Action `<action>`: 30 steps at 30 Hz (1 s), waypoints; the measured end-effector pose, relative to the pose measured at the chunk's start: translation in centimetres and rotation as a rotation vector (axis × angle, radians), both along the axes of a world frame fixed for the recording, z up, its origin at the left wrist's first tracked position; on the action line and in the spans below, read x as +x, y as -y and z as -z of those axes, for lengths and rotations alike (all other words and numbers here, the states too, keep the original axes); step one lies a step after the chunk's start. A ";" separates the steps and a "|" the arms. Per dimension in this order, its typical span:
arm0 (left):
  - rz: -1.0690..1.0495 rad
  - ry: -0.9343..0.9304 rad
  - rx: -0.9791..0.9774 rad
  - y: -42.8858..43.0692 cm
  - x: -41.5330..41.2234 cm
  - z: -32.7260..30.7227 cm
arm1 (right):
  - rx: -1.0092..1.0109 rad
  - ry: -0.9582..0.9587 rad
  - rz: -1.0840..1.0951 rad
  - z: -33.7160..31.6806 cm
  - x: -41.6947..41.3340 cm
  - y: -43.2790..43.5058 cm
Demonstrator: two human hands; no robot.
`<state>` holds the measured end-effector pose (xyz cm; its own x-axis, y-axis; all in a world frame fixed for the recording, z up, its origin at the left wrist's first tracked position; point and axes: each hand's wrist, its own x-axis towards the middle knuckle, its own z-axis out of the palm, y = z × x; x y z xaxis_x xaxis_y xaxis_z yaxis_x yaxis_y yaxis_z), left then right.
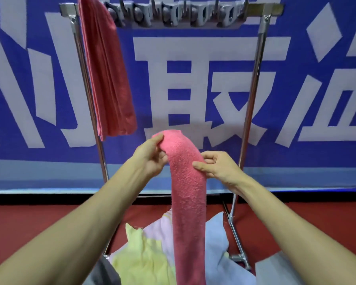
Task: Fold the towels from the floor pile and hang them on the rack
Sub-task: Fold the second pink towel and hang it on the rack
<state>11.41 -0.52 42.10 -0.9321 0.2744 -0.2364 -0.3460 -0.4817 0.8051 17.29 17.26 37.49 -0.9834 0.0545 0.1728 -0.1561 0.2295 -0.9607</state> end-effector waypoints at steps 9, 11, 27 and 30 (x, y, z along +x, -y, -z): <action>-0.024 0.129 0.195 1.2 -1.0 10.5 | -0.040 0.068 0.152 6.6 -0.9 0.4; 0.020 0.070 0.199 1.6 -0.7 11.5 | -0.036 0.045 0.123 6.8 -0.7 0.8; 0.318 -0.388 -0.511 1.1 4.4 13.1 | -0.646 0.160 0.219 5.9 1.4 0.6; 0.248 -0.386 -0.496 0.7 4.5 13.4 | -0.717 0.177 0.192 6.3 1.5 0.2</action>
<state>15.89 -1.17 28.73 -0.8985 0.4359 -0.0518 -0.0413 0.0335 0.9986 18.75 17.04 31.21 -0.9551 0.2668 -0.1291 -0.0057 -0.4522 -0.8919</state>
